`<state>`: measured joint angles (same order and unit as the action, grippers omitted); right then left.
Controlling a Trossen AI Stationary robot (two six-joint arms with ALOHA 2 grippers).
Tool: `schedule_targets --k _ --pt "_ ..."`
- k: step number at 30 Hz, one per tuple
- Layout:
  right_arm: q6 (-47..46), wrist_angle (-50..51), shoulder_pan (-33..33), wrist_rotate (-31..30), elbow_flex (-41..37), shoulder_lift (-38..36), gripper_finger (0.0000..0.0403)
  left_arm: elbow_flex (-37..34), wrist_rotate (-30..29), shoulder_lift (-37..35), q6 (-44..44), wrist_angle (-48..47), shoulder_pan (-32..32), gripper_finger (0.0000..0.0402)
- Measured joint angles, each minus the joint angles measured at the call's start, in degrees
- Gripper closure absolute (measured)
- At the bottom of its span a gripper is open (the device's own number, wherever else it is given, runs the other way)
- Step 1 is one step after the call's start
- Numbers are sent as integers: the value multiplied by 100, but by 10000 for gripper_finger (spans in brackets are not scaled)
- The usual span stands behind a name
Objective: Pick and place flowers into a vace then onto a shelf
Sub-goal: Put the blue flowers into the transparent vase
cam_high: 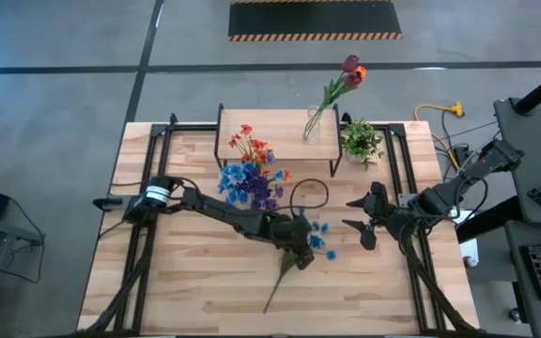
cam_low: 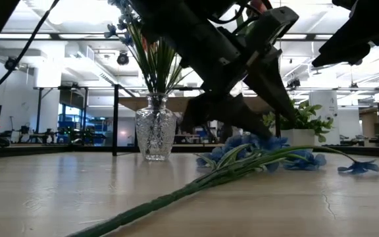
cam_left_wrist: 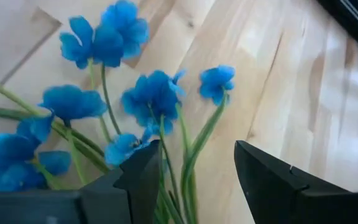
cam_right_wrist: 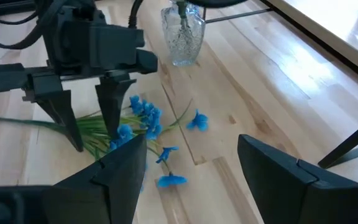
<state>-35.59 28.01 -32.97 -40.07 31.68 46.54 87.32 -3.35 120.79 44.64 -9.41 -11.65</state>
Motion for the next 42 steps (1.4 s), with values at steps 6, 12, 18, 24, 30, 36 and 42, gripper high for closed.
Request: schedule_targets --k 6,12,18,24,30,36,42 --pt "-60 1 -2 2 0 0 161 174 -2 -175 -5 -364 47 217" --pt "-32 11 -2 6 0 4 161 372 3 -374 -47 -1272 -35 217" --pt "32 10 1 -2 -2 7 161 273 -12 -459 602 -2495 -122 217" --pt "129 9 3 -42 -4 7 161 134 0 -459 897 -2405 -119 217" --pt "151 4 1 -44 -5 7 161 106 -164 -459 678 -2339 -123 217" --pt "153 0 -2 -46 -7 7 161 38 -197 -371 444 -1946 -122 217" --pt "170 7 -2 -47 -9 7 161 40 -182 -152 425 -1829 -122 217"
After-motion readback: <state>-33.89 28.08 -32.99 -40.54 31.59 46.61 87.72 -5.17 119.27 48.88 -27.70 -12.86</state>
